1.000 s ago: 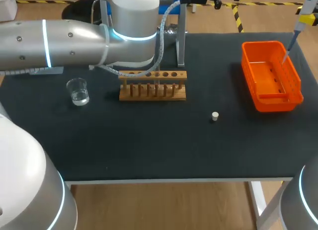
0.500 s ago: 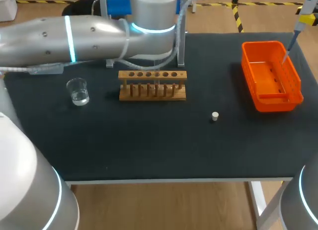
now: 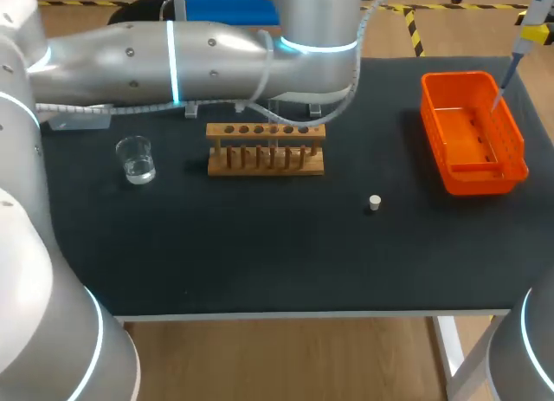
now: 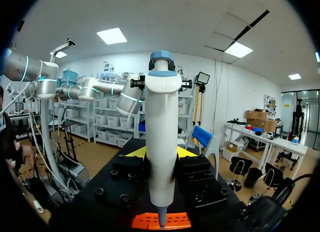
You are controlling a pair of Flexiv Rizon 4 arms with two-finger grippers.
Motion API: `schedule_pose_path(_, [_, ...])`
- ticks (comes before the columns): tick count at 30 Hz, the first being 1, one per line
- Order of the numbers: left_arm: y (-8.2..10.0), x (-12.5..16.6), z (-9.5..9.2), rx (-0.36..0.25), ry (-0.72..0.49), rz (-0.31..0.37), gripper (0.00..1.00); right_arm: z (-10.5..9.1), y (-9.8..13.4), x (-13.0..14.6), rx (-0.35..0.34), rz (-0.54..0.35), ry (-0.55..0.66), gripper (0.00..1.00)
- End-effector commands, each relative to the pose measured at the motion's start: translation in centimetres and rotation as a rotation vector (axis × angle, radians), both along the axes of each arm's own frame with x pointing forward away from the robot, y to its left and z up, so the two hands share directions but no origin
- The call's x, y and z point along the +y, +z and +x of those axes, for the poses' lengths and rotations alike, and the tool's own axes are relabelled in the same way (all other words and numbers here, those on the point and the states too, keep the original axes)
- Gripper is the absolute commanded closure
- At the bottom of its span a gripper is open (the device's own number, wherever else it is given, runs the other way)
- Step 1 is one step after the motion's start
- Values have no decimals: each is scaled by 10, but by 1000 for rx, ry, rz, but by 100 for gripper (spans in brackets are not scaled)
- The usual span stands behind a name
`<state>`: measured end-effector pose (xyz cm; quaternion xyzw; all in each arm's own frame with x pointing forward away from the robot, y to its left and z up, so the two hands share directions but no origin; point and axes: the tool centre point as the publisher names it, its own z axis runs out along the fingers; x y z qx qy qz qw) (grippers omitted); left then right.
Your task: Invert the test tube, pick up the pipette, mount the tip to pipette, aspirate from beaker and dispense into the tube, eject the tip, return the pipette, and cap with the stopper.
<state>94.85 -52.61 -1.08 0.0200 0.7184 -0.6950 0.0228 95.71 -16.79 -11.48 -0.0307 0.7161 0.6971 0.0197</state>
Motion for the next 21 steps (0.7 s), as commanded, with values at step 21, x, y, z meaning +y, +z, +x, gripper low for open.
schedule_pose_path(21, [-12, -43, 1, 24, -42, -47, 100, 0, 1, 0, 0, -3, -1, 100])
